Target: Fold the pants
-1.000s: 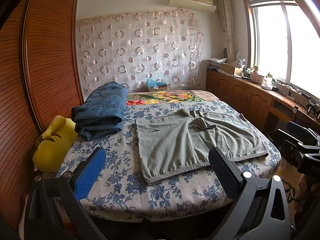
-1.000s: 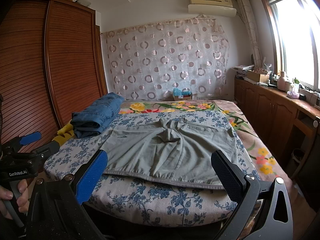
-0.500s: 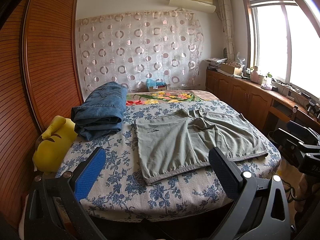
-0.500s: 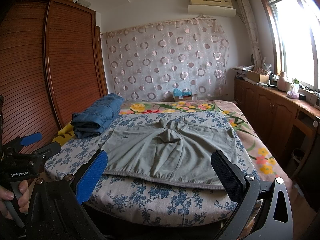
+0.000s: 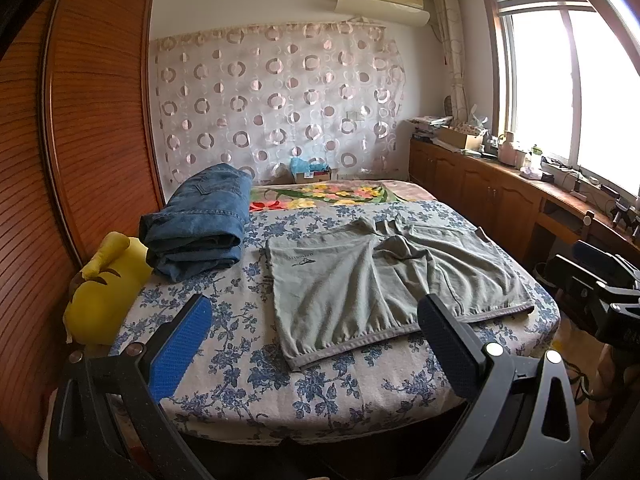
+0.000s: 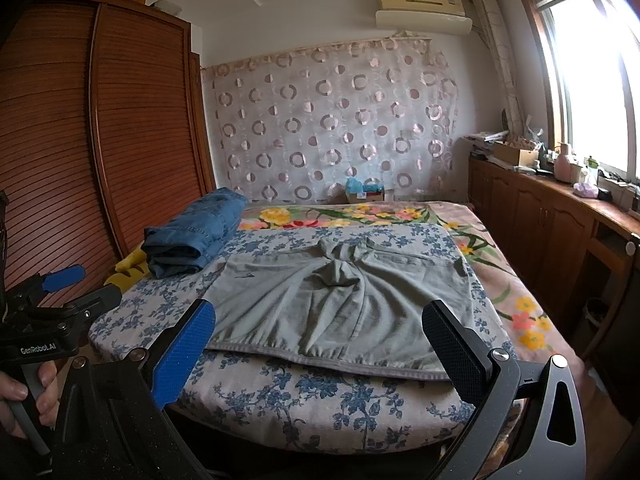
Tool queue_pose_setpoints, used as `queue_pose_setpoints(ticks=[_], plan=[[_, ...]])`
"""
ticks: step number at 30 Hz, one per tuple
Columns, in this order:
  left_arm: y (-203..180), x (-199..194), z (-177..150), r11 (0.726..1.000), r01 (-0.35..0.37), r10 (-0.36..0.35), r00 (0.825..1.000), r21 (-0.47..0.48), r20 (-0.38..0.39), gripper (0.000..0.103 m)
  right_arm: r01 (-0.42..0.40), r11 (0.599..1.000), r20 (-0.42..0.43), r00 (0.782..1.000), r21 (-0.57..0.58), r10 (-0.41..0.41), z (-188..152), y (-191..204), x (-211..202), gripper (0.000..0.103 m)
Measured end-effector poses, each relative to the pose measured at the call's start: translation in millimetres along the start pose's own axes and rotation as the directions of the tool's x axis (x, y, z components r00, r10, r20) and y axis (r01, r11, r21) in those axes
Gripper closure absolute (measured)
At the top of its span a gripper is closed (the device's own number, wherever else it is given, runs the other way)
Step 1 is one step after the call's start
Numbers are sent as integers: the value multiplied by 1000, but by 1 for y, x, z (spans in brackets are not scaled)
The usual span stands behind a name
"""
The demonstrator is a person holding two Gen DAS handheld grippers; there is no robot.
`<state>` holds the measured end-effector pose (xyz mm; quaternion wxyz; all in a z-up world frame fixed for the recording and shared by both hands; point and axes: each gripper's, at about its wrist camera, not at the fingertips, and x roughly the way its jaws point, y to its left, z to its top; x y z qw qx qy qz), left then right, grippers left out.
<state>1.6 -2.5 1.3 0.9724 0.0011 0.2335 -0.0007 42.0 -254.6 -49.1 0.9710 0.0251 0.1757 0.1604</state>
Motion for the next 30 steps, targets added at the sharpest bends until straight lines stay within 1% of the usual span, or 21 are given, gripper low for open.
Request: queue_pose_setpoints(ticks=[4, 16, 22, 30], plan=[[0, 1, -2, 1000, 8, -8, 1000, -5, -9, 0, 3, 1000, 0, 1000, 3, -3, -1, -2, 0, 0], [-5, 25, -11, 1000, 20, -20, 998, -3, -57, 0, 13, 1000, -22, 1000, 16, -13, -6, -16, 5, 0], [-6, 32, -15, 1000, 18, -17, 998, 5, -64, 0, 23, 1000, -29, 999, 18, -22, -6, -21, 5, 0], [-9, 46, -15, 999, 35, -33, 997, 25, -77, 0, 37, 999, -42, 998, 6, -36, -6, -29, 8, 0]])
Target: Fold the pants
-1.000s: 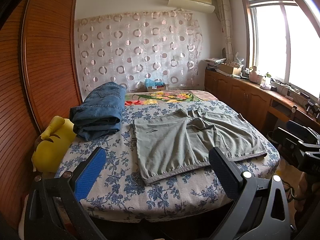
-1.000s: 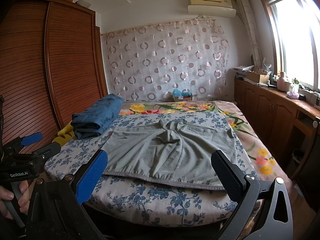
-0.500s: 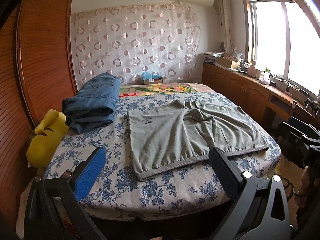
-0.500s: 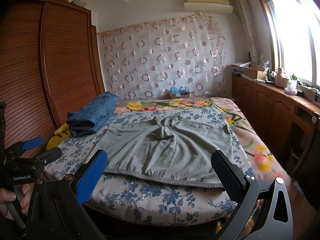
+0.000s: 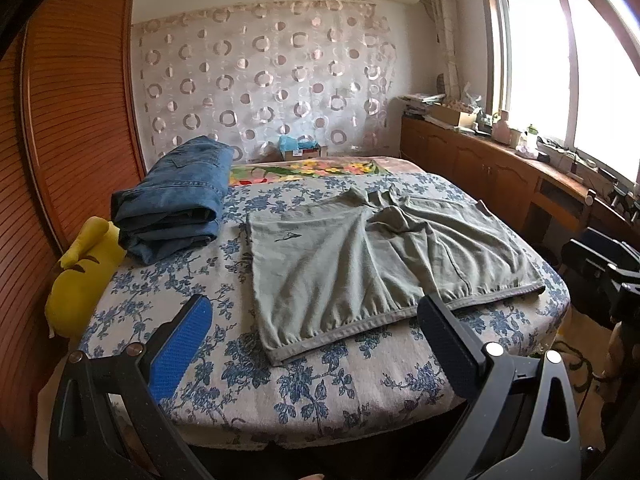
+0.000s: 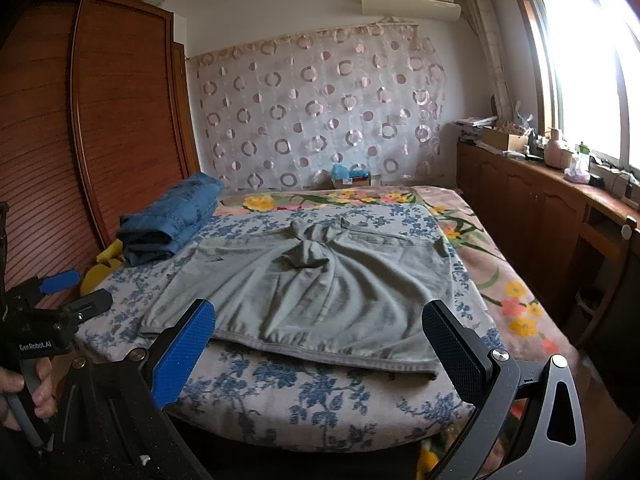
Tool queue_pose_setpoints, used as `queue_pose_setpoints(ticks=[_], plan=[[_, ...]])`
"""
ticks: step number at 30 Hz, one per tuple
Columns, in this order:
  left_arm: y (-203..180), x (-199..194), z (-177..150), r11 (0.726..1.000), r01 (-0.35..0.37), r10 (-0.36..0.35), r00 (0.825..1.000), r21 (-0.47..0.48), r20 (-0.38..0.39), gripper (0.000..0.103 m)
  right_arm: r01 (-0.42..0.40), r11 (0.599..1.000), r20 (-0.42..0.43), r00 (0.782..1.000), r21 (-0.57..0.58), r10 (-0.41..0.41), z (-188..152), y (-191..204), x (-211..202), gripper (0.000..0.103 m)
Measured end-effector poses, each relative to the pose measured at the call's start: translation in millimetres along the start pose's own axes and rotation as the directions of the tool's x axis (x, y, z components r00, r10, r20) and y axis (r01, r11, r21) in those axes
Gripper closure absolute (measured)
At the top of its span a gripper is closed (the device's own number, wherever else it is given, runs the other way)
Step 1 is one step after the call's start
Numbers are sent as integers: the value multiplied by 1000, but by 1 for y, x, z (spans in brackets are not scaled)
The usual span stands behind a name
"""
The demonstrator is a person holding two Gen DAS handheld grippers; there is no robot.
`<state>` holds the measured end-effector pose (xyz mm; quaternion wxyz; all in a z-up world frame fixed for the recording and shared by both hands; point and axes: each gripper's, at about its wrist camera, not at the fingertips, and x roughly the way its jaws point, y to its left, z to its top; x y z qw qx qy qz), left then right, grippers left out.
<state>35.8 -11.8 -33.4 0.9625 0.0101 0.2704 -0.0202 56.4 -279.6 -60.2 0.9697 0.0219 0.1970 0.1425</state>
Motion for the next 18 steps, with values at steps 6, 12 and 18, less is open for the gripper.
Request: queue_pose_setpoints(ticks=[6, 12, 18], plan=[[-8, 16, -1, 998, 4, -3, 1000, 56, -21, 0, 3, 999, -6, 1000, -33, -3, 5, -4, 1, 1], [-6, 31, 4, 998, 43, -41, 998, 52, -40, 0, -4, 999, -26, 1000, -49, 3, -1, -13, 9, 6], [-6, 45, 5, 996, 75, -71, 995, 57, -67, 0, -13, 998, -69, 998, -69, 8, 0, -26, 21, 22]])
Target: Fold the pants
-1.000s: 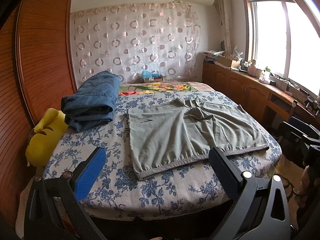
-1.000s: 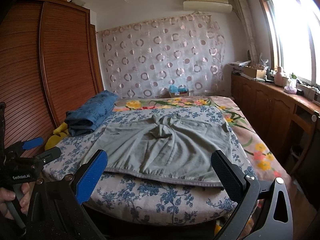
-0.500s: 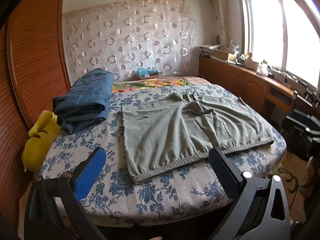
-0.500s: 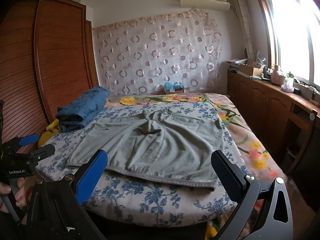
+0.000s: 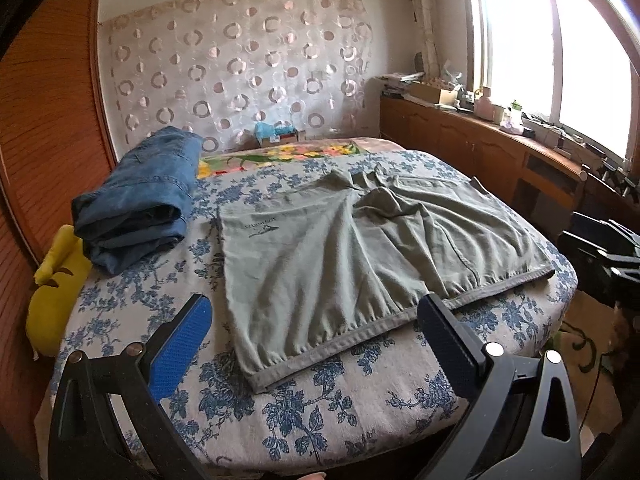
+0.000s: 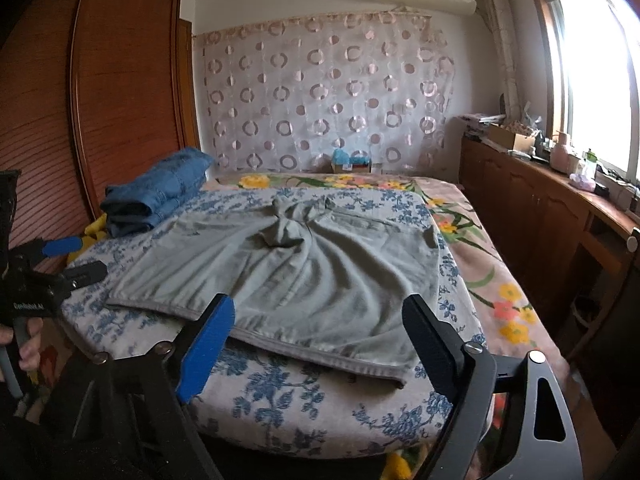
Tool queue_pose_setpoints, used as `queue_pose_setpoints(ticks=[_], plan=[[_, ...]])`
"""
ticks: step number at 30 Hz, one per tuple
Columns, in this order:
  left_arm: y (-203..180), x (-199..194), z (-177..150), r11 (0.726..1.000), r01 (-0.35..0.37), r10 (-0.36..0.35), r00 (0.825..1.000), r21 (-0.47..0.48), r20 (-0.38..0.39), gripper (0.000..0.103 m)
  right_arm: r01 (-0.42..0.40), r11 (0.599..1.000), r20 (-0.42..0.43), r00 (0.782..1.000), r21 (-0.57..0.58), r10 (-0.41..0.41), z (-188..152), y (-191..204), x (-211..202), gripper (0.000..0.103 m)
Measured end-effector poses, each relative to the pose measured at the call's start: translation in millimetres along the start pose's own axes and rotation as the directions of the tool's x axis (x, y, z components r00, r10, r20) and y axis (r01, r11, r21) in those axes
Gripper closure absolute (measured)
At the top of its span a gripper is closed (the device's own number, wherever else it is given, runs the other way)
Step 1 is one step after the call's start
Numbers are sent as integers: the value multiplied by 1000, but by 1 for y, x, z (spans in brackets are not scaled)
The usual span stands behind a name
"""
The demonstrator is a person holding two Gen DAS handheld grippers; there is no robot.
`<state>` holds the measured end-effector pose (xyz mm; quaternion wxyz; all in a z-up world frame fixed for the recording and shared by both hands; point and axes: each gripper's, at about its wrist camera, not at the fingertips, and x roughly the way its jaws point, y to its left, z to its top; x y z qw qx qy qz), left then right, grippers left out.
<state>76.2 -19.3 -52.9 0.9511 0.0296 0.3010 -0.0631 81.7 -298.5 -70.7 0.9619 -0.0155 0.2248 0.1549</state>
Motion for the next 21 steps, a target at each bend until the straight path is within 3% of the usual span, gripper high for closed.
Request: queue_pose_setpoints(ticks=[11, 12, 21], plan=[[9, 25, -10, 998, 51, -53, 997, -33, -55, 0, 24, 1000, -117, 993, 16, -22, 28, -51, 38, 51], [10, 28, -11, 998, 53, -55, 997, -35, -59, 0, 23, 1000, -127, 992, 20, -20, 32, -56, 42, 58], [22, 50, -23, 995, 41, -52, 992, -87, -119, 0, 59, 996, -236, 971, 65, -42, 68, -97, 86, 68]])
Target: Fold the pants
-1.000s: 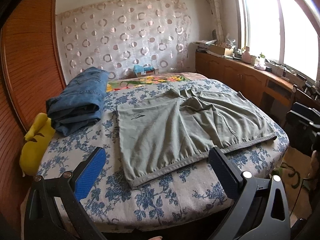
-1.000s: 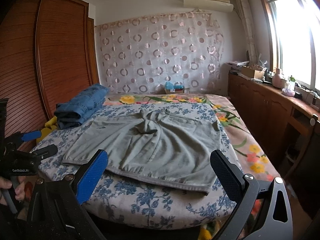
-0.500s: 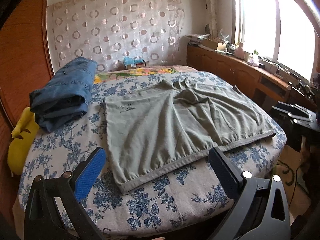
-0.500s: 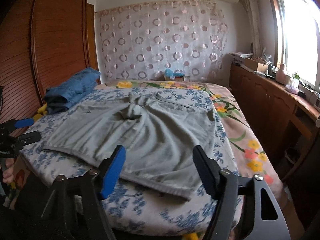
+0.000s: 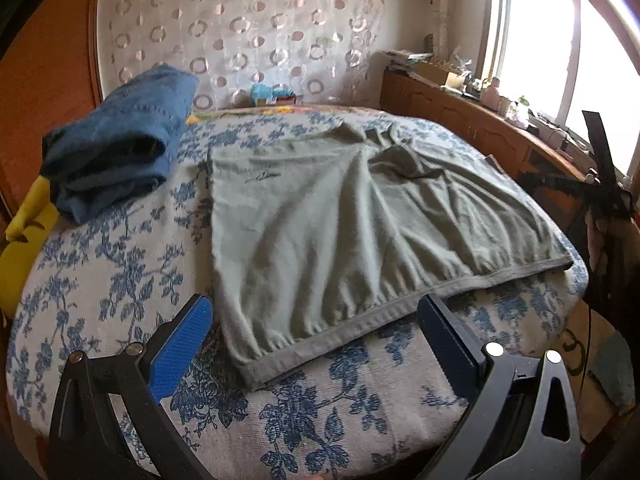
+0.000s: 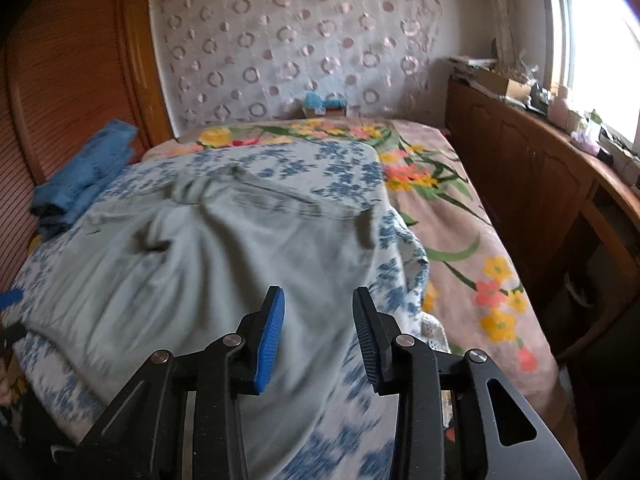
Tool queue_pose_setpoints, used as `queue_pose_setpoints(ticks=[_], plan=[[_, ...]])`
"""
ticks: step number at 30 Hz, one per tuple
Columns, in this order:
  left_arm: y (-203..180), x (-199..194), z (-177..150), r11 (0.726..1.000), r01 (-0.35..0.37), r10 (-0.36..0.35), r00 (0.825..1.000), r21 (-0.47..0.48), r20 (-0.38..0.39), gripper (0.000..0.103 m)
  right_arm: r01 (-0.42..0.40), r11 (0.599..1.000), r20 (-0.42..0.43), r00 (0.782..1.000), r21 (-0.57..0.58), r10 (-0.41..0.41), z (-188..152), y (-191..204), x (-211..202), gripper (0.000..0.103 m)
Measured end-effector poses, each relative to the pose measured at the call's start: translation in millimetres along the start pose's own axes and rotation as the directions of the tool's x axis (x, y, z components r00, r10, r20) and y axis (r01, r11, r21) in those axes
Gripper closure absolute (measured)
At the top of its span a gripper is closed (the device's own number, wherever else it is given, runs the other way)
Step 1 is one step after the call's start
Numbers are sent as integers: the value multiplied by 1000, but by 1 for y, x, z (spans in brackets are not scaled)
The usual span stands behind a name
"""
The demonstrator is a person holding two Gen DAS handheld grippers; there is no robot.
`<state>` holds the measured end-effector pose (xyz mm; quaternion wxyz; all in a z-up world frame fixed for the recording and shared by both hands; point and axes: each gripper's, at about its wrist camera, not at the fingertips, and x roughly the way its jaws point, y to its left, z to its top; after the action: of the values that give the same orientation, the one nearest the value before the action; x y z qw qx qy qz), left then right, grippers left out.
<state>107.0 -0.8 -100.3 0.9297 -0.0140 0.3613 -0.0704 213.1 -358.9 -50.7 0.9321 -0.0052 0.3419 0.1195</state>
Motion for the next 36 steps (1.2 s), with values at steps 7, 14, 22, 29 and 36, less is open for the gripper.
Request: queue_pose_setpoints(ticks=[7, 14, 22, 29, 36], plan=[[3, 17, -5, 1000, -9, 8, 999, -23, -47, 0, 18, 998, -70, 997, 65, -14, 29, -16, 24, 75], [1, 20, -8, 1000, -25, 24, 998, -2, -52, 0, 39, 996, -102, 994, 79, -31, 41, -10, 34, 76], [1, 20, -9, 1000, -25, 25, 998, 3, -50, 0, 81, 996, -99, 992, 38, -77, 45, 0, 27, 100], [1, 23, -6, 1000, -24, 24, 998, 9, -56, 0, 132, 989, -84, 989, 73, -126, 45, -3, 9, 100], [6, 15, -4, 1000, -2, 2, 999, -22, -43, 0, 5, 1000, -35, 999, -20, -5, 26, 33, -31, 52]])
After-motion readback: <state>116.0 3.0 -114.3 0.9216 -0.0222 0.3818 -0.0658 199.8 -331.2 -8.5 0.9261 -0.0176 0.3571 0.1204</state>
